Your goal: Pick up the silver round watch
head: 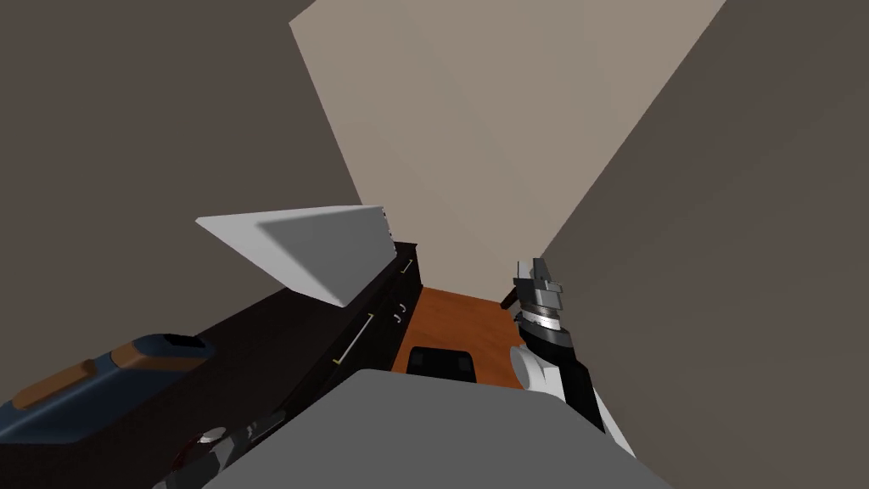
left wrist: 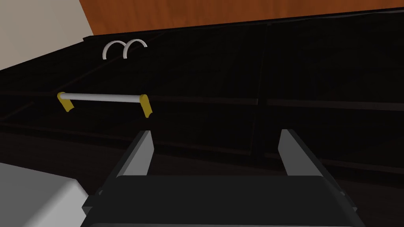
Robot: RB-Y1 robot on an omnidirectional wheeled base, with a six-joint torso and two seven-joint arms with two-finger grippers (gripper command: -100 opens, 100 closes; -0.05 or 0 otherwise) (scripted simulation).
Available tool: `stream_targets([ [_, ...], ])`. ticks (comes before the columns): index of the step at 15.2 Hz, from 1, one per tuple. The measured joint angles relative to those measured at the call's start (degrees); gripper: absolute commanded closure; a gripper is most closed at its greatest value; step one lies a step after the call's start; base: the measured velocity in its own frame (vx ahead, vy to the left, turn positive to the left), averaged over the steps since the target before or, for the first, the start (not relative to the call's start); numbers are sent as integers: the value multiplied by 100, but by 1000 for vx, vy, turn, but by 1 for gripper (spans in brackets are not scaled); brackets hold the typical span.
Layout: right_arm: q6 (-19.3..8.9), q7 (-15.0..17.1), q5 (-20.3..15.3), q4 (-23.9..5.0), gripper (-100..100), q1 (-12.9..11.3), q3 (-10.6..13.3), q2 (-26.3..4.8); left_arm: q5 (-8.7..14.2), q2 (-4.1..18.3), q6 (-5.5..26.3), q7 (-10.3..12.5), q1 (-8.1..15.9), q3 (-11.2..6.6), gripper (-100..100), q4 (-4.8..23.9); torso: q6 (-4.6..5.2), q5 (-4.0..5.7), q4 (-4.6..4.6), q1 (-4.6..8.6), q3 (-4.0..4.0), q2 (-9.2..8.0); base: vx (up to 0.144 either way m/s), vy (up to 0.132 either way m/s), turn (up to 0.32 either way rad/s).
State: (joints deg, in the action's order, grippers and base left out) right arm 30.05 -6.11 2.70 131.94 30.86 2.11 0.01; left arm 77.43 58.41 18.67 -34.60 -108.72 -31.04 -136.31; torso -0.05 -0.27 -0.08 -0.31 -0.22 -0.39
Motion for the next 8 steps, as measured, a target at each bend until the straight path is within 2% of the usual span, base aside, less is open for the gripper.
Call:
stream_targets([
  [3,0,0,0,0,0,0,0,0,250,121,101,-23,-167,-104,-100,-40,1,-3,4,-14,8,13,-8,18,-144],
  [5,0,0,0,0,0,1,-1,-1,382,295,174,6,-285,-195,-100,0,0,-9,5,-44,13,21,-2,102,-106],
  [8,0,0,0,0,0,1,-2,-2,436,523,254,111,-419,-307,-100,72,-1,-15,5,-63,11,19,-12,110,-53],
])
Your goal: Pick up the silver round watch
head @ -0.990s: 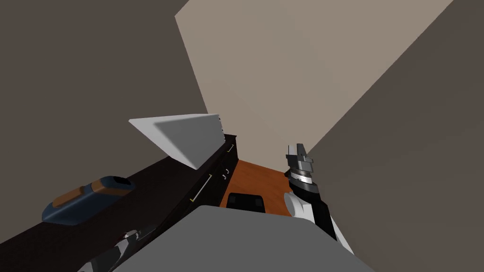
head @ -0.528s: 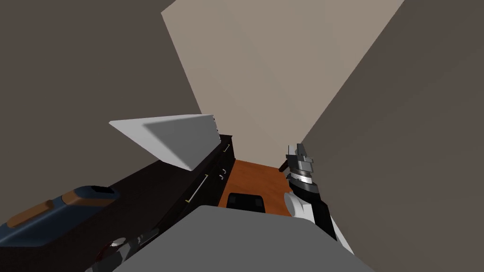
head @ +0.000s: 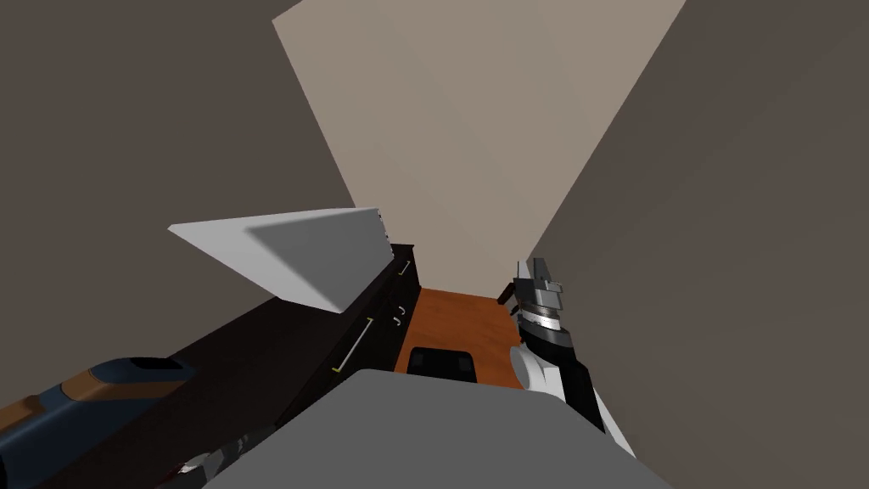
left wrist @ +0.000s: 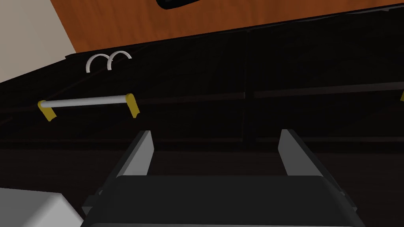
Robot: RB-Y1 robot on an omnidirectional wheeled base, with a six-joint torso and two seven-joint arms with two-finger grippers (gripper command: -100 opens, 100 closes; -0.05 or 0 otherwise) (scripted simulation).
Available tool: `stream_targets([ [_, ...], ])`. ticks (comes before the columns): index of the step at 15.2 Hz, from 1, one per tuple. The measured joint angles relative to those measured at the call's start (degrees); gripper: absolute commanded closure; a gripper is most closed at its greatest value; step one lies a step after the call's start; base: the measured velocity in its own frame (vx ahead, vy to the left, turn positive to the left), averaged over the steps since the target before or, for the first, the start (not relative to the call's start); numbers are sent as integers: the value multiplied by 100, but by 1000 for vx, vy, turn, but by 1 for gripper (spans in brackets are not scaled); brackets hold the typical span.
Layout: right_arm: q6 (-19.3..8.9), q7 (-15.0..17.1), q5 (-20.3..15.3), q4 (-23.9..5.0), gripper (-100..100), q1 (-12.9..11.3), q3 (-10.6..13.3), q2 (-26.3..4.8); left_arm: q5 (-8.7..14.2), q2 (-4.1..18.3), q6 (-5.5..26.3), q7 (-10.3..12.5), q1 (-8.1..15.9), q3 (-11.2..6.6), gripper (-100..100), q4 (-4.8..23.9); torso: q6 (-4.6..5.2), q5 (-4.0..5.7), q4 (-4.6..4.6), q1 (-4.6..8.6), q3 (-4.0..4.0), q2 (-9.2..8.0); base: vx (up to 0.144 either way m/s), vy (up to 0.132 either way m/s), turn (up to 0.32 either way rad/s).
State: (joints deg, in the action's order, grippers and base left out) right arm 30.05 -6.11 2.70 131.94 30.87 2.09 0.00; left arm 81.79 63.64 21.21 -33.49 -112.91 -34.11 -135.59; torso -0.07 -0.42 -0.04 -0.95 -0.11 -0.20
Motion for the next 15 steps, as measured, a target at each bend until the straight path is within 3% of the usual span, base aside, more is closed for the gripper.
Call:
stream_targets([
  [8,0,0,0,0,0,0,0,-1,-23,702,141,398,-334,-245,-100,275,1,-5,1,-20,2,4,-7,140,-59],
  [9,0,0,0,0,0,0,0,0,-26,722,147,418,-342,-254,-100,284,-1,-3,1,-4,3,6,7,2,-25],
  [13,0,0,0,0,0,1,2,2,-195,763,142,459,-21,42,-100,550,-3,18,3,83,8,15,24,-82,-7],
  [14,0,0,0,0,0,1,2,2,-217,764,143,477,-1,62,100,562,-3,20,3,79,8,14,-7,15,24],
  [15,0,0,0,0,0,0,1,1,-164,752,139,454,-81,0,100,509,-3,18,2,61,6,9,-20,65,34],
])
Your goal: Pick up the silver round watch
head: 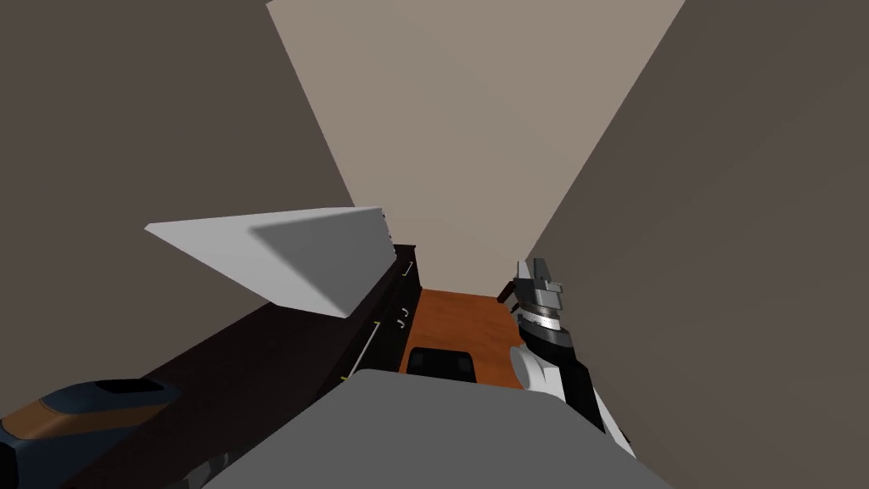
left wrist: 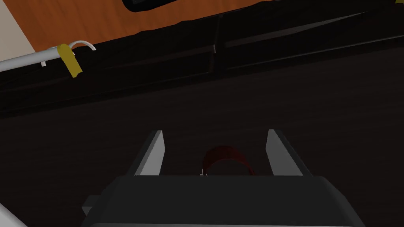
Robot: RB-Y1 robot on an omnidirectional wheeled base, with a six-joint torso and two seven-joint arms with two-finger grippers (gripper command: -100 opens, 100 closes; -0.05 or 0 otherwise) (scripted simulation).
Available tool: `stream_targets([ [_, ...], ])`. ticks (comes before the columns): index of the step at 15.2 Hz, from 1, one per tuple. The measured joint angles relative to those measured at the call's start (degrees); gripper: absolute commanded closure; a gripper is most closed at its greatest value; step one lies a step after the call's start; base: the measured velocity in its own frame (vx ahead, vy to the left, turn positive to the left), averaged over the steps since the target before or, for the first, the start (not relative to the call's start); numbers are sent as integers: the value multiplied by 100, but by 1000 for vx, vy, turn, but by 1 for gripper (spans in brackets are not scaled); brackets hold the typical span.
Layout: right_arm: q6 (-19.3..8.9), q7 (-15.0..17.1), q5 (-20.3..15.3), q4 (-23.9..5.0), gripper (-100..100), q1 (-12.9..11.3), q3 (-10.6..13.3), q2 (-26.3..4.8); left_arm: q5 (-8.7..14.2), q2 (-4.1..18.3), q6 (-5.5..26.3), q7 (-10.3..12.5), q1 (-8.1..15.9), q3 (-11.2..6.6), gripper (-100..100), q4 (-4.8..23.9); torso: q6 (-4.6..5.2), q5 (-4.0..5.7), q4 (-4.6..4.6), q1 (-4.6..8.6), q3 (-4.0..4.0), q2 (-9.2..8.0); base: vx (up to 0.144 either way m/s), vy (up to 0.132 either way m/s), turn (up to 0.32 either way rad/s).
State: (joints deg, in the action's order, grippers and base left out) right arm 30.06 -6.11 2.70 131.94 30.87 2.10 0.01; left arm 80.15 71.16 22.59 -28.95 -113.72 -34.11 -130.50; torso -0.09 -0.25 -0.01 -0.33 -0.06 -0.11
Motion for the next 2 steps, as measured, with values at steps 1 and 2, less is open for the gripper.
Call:
stream_targets([
  [1,0,0,0,0,0,0,-1,-1,-9,-18,9,19,-77,-61,100,-80,6,-4,-3,-18,-3,-2,-16,86,7],
  [2,0,0,0,0,0,0,-1,-1,56,-22,2,11,-148,-145,100,-147,5,-8,1,-35,-1,-3,-8,54,-13],
])
